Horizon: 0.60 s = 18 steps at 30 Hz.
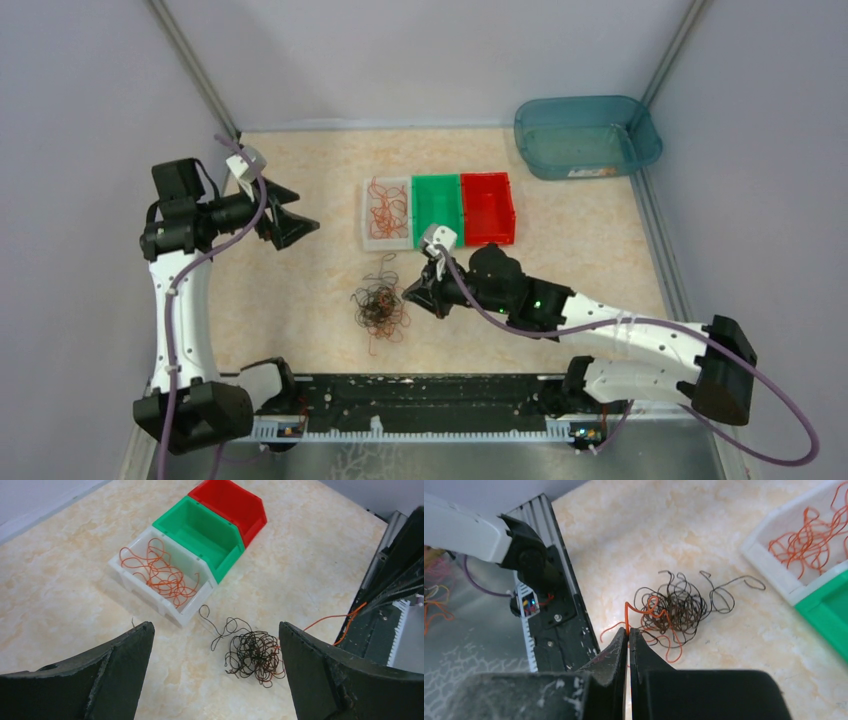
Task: Untangle the cables
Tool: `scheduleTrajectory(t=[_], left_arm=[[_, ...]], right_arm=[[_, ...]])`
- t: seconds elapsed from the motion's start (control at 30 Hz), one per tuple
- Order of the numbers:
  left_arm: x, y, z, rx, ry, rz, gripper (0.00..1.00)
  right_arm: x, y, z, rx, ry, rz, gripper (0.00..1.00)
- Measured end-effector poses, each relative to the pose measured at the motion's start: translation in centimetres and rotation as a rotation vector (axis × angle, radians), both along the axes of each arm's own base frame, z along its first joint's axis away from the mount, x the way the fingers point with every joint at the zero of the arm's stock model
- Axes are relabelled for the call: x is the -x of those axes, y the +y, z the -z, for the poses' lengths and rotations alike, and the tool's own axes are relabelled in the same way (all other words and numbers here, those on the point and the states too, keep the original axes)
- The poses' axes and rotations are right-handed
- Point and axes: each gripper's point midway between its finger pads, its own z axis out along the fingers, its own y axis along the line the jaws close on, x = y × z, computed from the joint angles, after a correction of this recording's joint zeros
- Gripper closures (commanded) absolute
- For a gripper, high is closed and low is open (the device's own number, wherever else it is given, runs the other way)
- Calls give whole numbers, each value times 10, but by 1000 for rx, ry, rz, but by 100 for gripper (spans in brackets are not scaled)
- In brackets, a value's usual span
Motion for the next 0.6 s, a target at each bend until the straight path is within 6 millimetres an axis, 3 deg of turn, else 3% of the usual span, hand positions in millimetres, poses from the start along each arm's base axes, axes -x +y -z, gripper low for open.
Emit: scheduleTrajectory(t=[0.47,0.6], left_arm=[[64,-36,-13,119,-22,245,1],[81,-47,-23,150,-39,300,1]], right_arm=[[-6,18,-169,-281,-194,-35,100],[-11,32,-194,-316,-224,-49,100]])
